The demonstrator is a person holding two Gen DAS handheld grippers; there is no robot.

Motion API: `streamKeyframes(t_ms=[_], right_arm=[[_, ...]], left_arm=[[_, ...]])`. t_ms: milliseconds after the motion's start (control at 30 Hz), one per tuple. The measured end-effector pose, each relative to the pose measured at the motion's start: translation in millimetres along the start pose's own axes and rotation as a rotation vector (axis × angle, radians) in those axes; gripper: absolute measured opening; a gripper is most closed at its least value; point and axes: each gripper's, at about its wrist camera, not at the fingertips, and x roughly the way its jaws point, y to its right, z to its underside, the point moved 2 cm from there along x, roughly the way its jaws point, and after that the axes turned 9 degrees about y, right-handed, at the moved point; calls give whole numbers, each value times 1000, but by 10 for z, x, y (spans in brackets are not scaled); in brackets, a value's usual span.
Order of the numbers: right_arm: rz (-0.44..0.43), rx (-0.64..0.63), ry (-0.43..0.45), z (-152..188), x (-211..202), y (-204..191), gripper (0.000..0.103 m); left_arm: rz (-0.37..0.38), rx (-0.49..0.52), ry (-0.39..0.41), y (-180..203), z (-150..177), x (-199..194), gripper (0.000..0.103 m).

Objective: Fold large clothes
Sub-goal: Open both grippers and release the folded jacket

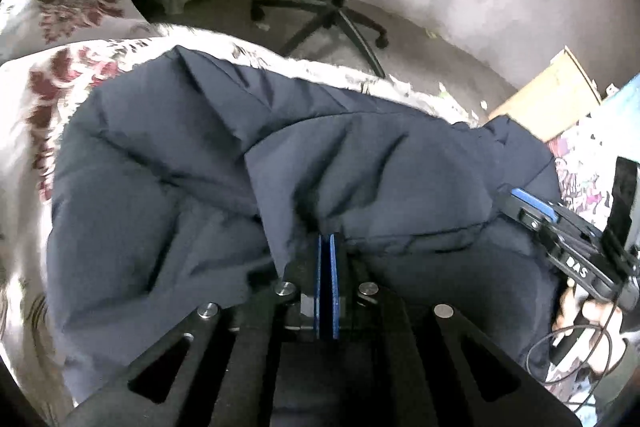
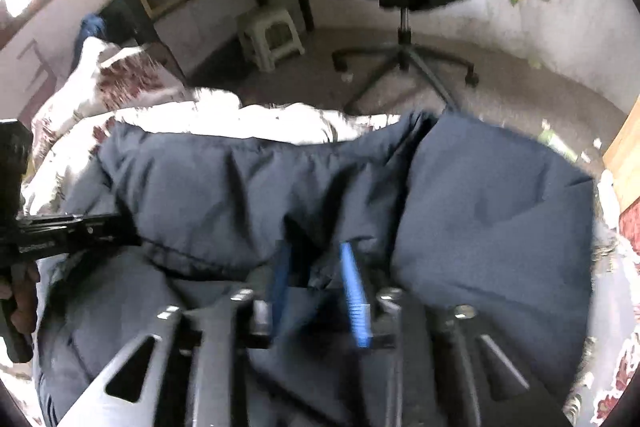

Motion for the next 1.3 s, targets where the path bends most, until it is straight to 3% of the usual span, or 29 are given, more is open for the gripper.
streamKeyframes(t_ms=[67, 167, 200, 333, 500, 633, 667, 700, 767, 1000, 1300], right_arm=[[-3, -10, 34, 16, -147, -32, 36], [-11, -17, 80, 54, -377, -91, 50], [-11, -15, 97, 59, -439, -110, 52], [-12, -4, 161, 95, -718, -174, 65], [-13, 2, 204, 208, -1029, -236, 83], [-13, -24, 235, 364, -1336, -293, 90], [-9, -37, 244, 397, -1418, -313, 93], [-5, -47, 253, 416, -1488, -324, 94], [6, -61, 273, 471, -1645, -349, 97], [10, -75, 304, 672, -2036, -414, 99], [15, -98, 345, 931, -2498, -549, 103]], left_arm=[[-32, -5, 46, 34, 29, -186, 8], [-36, -27, 100, 125, 65, -427, 37], [-39, -37, 124, 140, 85, -523, 42], [-48, -62, 189, 246, 203, -853, 46], [-75, -80, 240, 408, 296, -1106, 69], [-88, -67, 306, 607, 475, -1375, 70], [-88, -67, 322, 654, 532, -1442, 75], [-88, -69, 333, 683, 578, -1493, 87], [-90, -78, 364, 744, 660, -1582, 96], [-118, -76, 422, 857, 1021, -1905, 96], [-200, 8, 461, 1027, 1493, -2315, 101]])
